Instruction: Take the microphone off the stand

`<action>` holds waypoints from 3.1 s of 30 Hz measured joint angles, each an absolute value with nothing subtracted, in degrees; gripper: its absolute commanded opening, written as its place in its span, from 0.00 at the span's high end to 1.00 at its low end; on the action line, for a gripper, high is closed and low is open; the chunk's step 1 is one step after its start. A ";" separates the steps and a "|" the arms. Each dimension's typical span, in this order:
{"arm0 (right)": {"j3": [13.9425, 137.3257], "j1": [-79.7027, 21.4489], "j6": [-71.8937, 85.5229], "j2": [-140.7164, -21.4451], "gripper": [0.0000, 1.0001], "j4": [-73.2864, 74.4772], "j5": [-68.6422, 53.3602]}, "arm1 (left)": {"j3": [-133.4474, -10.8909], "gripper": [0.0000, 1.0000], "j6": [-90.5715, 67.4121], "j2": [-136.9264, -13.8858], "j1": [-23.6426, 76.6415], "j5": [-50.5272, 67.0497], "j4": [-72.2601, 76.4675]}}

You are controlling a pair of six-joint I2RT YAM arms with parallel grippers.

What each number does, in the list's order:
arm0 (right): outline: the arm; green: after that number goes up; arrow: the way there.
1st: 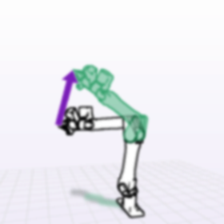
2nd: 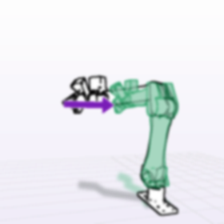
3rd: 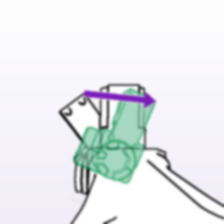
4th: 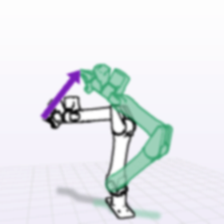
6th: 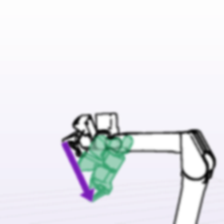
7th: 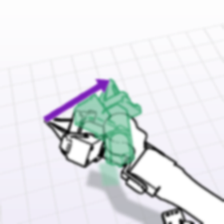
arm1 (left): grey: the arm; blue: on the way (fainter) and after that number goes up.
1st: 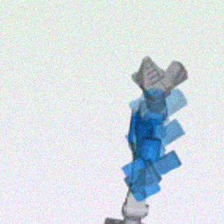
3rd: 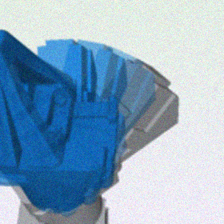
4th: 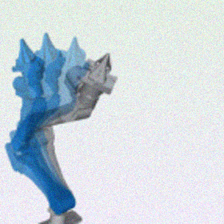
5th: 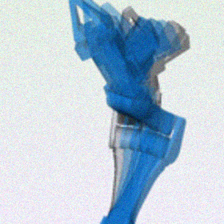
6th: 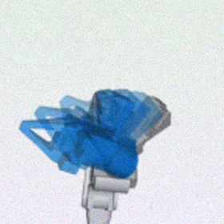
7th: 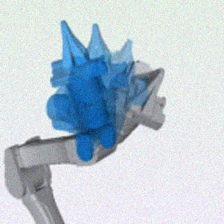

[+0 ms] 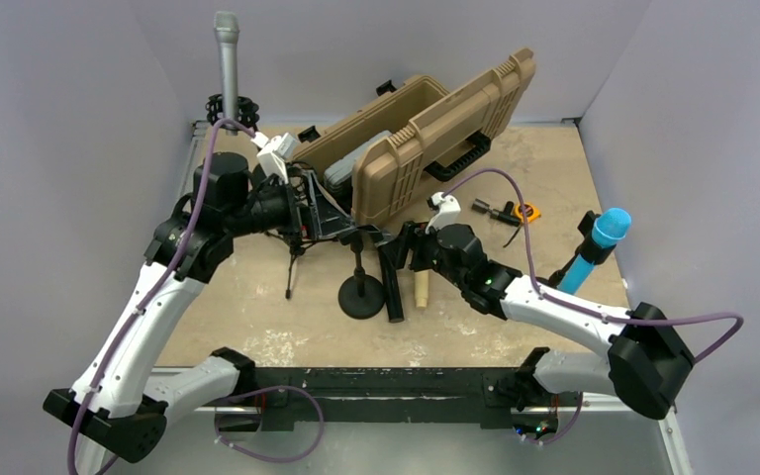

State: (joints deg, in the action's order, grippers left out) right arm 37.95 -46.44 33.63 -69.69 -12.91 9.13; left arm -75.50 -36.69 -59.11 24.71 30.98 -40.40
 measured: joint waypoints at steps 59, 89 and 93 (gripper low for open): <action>37.04 -46.44 32.32 -68.82 0.35 -14.72 6.42 | -64.51 0.06 -37.06 -61.12 23.97 33.39 -30.59; 37.04 -46.44 32.01 -69.06 0.36 -14.81 6.37 | -65.56 0.12 -39.90 -60.93 21.65 38.70 -27.92; 37.04 -46.44 32.01 -69.06 0.36 -14.81 6.39 | -63.90 0.19 -39.75 -61.25 21.61 38.30 -27.97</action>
State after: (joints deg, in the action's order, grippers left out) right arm 37.04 -46.44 32.01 -69.06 -14.81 6.39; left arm -63.90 -39.75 -61.25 21.61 38.30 -27.97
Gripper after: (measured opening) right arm 0.645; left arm 0.859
